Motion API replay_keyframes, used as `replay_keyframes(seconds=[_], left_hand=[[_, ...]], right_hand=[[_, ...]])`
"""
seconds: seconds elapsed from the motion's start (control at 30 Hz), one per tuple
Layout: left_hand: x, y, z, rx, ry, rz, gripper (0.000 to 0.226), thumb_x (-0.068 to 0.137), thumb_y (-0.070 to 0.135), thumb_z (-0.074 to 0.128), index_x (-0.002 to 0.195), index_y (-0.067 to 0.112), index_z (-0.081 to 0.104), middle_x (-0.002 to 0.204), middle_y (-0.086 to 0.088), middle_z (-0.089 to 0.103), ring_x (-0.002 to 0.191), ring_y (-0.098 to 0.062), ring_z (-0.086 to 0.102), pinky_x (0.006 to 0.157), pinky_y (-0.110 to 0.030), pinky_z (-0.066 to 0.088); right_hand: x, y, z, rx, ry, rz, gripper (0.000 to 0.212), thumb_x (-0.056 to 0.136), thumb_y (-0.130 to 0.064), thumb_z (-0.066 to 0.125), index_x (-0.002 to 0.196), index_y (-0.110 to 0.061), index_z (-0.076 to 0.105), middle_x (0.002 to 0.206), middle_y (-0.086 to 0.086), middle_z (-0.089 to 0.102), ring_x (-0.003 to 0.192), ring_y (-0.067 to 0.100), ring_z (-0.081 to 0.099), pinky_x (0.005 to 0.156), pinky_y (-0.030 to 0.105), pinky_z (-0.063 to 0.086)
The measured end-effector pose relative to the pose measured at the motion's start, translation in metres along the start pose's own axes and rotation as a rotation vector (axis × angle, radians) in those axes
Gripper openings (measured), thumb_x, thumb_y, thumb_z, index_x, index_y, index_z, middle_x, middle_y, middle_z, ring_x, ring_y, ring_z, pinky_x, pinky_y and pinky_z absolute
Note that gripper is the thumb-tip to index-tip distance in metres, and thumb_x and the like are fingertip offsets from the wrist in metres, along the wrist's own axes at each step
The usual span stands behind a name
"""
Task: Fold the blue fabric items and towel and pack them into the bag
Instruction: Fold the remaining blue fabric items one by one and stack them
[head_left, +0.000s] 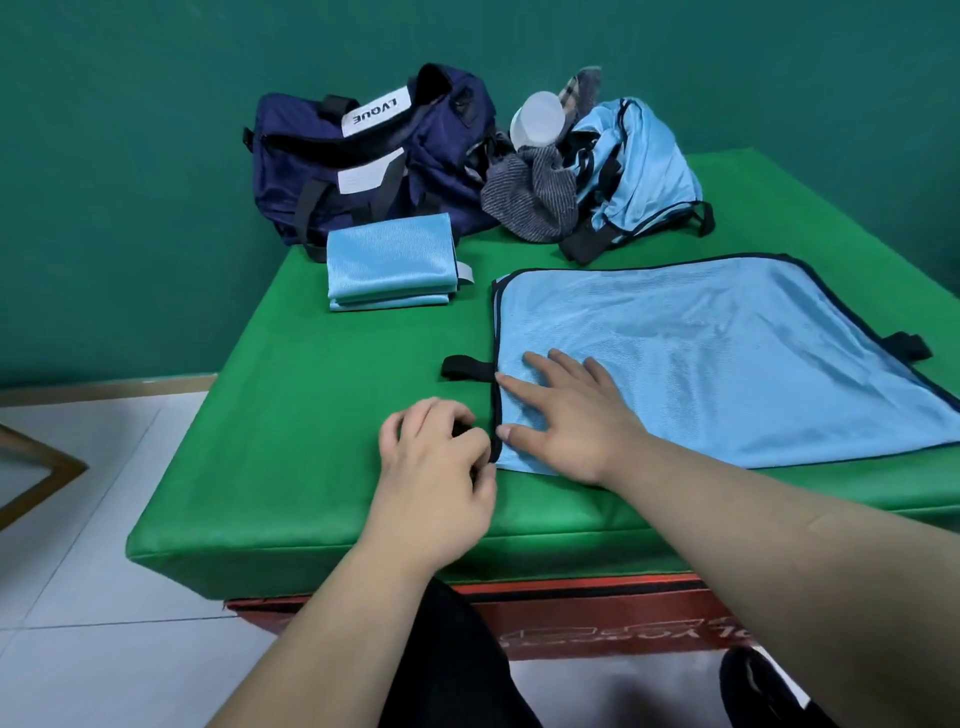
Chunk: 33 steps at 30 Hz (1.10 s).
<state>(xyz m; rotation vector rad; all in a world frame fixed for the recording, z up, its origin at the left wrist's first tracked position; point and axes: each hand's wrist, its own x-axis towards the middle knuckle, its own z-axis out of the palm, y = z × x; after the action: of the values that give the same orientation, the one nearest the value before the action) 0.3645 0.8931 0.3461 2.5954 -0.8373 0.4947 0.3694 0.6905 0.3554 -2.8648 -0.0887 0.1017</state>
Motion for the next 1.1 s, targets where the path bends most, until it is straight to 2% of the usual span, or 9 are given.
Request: replay_keyframes(seconds=[0.17, 0.33, 0.43, 0.6, 0.7, 0.8, 0.9, 0.97, 1.1], left_hand=[[0.003, 0.003, 0.004, 0.025, 0.028, -0.080, 0.028, 0.085, 0.049, 0.049, 0.072, 0.025, 0.051, 0.101, 0.005, 0.053, 0.107, -0.023, 0.046, 0.095, -0.043, 0.031], [0.003, 0.000, 0.009, 0.014, 0.014, -0.147, 0.019, 0.078, 0.041, 0.056, 0.088, 0.026, 0.051, 0.109, 0.002, 0.050, 0.115, -0.026, 0.043, 0.097, -0.044, 0.030], [0.004, -0.001, 0.009, 0.021, 0.003, -0.151, 0.020, 0.078, 0.043, 0.055, 0.089, 0.026, 0.053, 0.107, 0.002, 0.050, 0.113, -0.025, 0.044, 0.099, -0.044, 0.032], [0.005, -0.001, 0.008, 0.011, -0.002, -0.163, 0.022, 0.078, 0.045, 0.056, 0.091, 0.028, 0.056, 0.109, 0.004, 0.051, 0.114, -0.023, 0.045, 0.106, -0.050, 0.033], [0.004, -0.003, 0.009, -0.052, -0.028, -0.162, 0.022, 0.079, 0.043, 0.061, 0.096, 0.030, 0.059, 0.118, 0.004, 0.051, 0.121, -0.022, 0.043, 0.111, -0.053, 0.028], [0.009, -0.004, 0.005, -0.130, -0.099, -0.205, 0.022, 0.085, 0.036, 0.069, 0.105, 0.030, 0.062, 0.133, 0.003, 0.048, 0.133, -0.021, 0.036, 0.117, -0.051, 0.017], [0.010, 0.001, -0.006, -0.214, -0.076, -0.214, 0.018, 0.095, 0.022, 0.060, 0.111, 0.028, 0.063, 0.144, -0.001, 0.042, 0.138, -0.021, 0.030, 0.116, -0.048, 0.021], [0.005, 0.014, -0.010, -0.197, -0.030, -0.126, 0.022, 0.098, 0.019, 0.050, 0.113, 0.028, 0.062, 0.146, -0.003, 0.041, 0.138, -0.023, 0.029, 0.114, -0.048, 0.025], [0.006, 0.075, -0.012, -0.177, -0.106, 0.088, 0.033, 0.097, 0.034, 0.034, 0.122, 0.032, 0.056, 0.151, -0.002, 0.034, 0.141, -0.021, 0.019, 0.116, -0.039, 0.013]], right_hand=[[0.004, -0.002, 0.002, -0.077, -0.020, 0.006, 0.086, 0.074, -0.086, 0.008, 0.153, -0.053, 0.006, 0.167, -0.005, 0.003, 0.153, 0.020, -0.007, 0.122, 0.051, -0.004], [0.003, -0.002, 0.001, -0.084, -0.020, 0.002, 0.083, 0.077, -0.085, 0.011, 0.153, -0.053, 0.005, 0.167, -0.005, 0.004, 0.153, 0.020, -0.006, 0.122, 0.051, -0.003], [0.003, -0.004, 0.001, -0.112, -0.051, 0.004, 0.080, 0.079, -0.083, 0.011, 0.153, -0.052, 0.002, 0.167, -0.003, 0.002, 0.153, 0.022, -0.008, 0.121, 0.052, -0.003], [0.006, -0.012, -0.014, -0.371, -0.159, -0.049, 0.072, 0.092, -0.074, 0.005, 0.155, -0.042, -0.010, 0.167, 0.004, -0.003, 0.152, 0.034, -0.006, 0.119, 0.059, 0.003], [-0.003, -0.016, -0.029, -0.348, -0.110, -0.069, 0.067, 0.098, -0.066, 0.010, 0.157, -0.038, -0.003, 0.167, 0.003, 0.004, 0.152, 0.033, -0.001, 0.120, 0.057, 0.004], [-0.026, -0.007, -0.030, -0.028, 0.004, -0.024, 0.060, 0.104, -0.053, 0.024, 0.158, -0.035, 0.007, 0.165, 0.002, 0.017, 0.152, 0.028, 0.011, 0.122, 0.048, 0.015], [-0.056, 0.015, -0.030, 0.077, 0.061, 0.001, 0.061, 0.101, -0.047, 0.034, 0.158, -0.036, 0.012, 0.163, -0.002, 0.024, 0.151, 0.023, 0.017, 0.121, 0.041, 0.020], [-0.079, 0.033, -0.036, 0.104, 0.127, 0.063, 0.057, 0.102, -0.034, 0.042, 0.156, -0.032, 0.024, 0.161, -0.002, 0.029, 0.150, 0.021, 0.019, 0.121, 0.037, 0.020], [-0.128, 0.074, -0.051, 0.179, 0.298, 0.217, 0.054, 0.096, -0.017, 0.051, 0.149, -0.021, 0.043, 0.153, 0.003, 0.040, 0.145, 0.021, 0.026, 0.118, 0.033, 0.023]])
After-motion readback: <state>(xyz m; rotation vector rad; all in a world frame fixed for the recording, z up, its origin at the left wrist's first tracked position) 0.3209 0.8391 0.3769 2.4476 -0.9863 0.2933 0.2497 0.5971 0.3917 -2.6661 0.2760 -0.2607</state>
